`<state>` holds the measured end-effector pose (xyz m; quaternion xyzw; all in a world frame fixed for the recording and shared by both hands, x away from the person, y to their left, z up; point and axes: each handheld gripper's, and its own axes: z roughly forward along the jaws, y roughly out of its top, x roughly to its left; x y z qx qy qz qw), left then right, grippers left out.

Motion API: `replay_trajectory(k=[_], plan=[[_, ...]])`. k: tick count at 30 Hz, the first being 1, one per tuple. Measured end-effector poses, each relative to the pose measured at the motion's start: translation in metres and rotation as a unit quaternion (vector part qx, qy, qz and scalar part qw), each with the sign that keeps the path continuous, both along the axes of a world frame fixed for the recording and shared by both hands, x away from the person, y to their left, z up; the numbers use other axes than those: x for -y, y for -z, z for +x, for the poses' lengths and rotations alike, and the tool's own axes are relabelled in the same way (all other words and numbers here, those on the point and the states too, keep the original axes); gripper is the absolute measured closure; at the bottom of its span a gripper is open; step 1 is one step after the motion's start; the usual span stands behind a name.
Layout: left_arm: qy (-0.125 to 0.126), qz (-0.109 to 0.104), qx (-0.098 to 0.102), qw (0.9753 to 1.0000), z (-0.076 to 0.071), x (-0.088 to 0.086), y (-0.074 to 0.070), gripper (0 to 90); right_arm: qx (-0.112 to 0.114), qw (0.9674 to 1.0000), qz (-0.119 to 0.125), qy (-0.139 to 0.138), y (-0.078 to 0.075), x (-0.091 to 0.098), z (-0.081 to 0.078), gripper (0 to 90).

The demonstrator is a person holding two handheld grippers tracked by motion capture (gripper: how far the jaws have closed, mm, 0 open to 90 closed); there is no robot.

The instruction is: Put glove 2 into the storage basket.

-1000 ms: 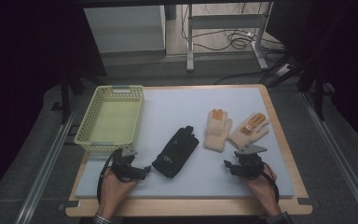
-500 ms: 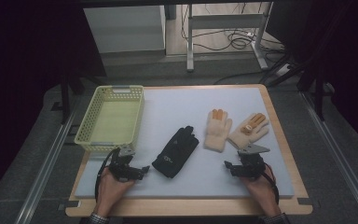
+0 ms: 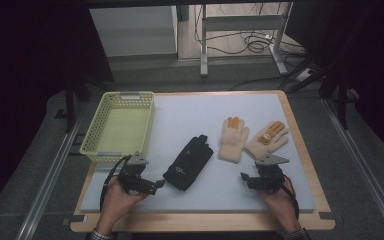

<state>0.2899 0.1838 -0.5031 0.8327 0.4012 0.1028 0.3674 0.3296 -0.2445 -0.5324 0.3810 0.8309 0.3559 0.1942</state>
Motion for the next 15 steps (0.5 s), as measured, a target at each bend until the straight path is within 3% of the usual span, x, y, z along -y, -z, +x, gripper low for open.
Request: replay_trajectory(k=[6,7,10,11,15], plan=[[0.017,0.006,-0.002,0.9998,0.010,0.024,-0.013,0.0,0.000,1.0000,0.000,0.000,0.000,0.000,0.000,26.5],[0.024,0.011,-0.004,0.9996,0.017,0.037,-0.015,0.0,0.000,1.0000,0.000,-0.001,0.000,0.000,0.000,26.3],[0.030,0.016,-0.007,0.9994,0.024,0.049,-0.015,0.0,-0.001,1.0000,0.000,-0.002,0.000,0.000,0.000,26.0],[0.034,0.022,-0.010,0.9991,0.030,0.062,-0.012,0.0,-0.001,1.0000,0.001,-0.002,0.000,0.000,0.000,25.8],[0.034,0.045,-0.011,0.9983,0.042,0.083,-0.007,0.0,-0.002,1.0000,0.001,-0.003,0.000,0.000,0.000,25.3]])
